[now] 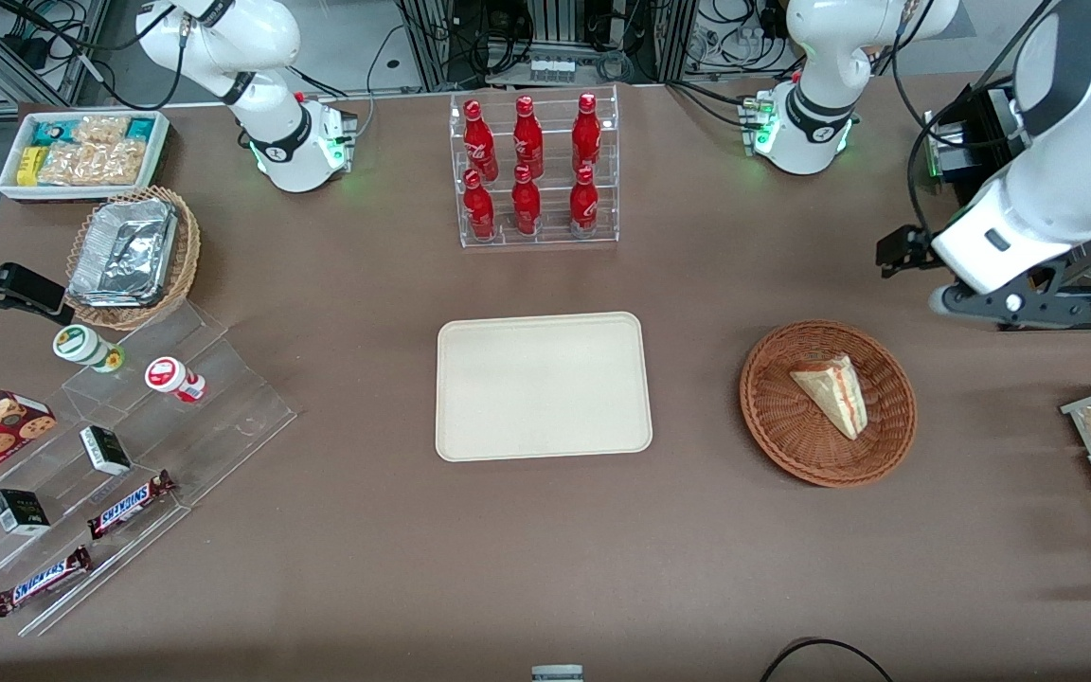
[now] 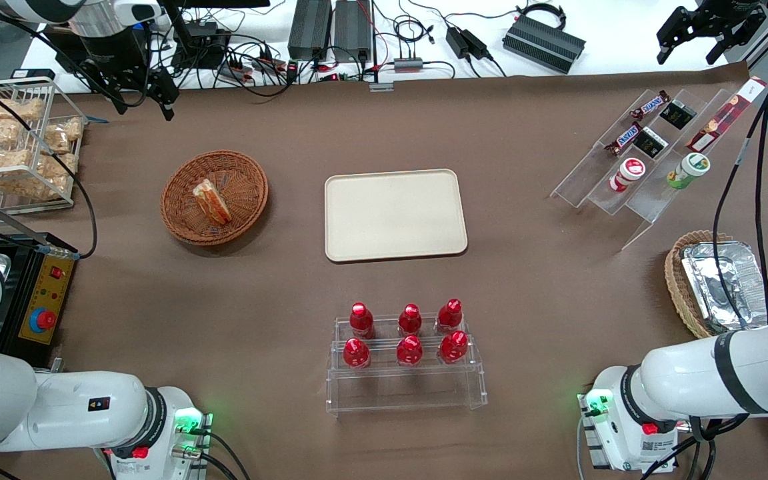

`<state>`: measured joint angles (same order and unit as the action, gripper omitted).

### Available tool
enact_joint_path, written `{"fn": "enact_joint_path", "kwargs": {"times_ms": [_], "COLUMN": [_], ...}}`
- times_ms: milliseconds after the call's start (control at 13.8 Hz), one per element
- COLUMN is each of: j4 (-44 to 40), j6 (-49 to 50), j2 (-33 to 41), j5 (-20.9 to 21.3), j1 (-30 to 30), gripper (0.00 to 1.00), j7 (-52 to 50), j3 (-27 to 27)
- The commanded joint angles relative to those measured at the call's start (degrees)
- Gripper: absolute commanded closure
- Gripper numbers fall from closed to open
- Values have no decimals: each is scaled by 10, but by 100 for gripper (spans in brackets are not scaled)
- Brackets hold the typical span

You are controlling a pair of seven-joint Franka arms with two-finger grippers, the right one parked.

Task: Place sandwich from basket to tray
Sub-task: 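Move the open left gripper over the sandwich in the wicker basket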

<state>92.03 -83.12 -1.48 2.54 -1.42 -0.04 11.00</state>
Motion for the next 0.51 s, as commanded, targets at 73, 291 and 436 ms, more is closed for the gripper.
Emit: {"fn": "enact_joint_path", "kwargs": {"times_ms": [73,291,436], "j4": [-3,24,34], "j6": [10,6,-13], "j2": [5,-11,-35], "j5": [-10,-15,-15], "j1": [-8,-11,-21], "gripper": [0,0,0], "j7": [32,29,29], "j3": [3,3,5]}}
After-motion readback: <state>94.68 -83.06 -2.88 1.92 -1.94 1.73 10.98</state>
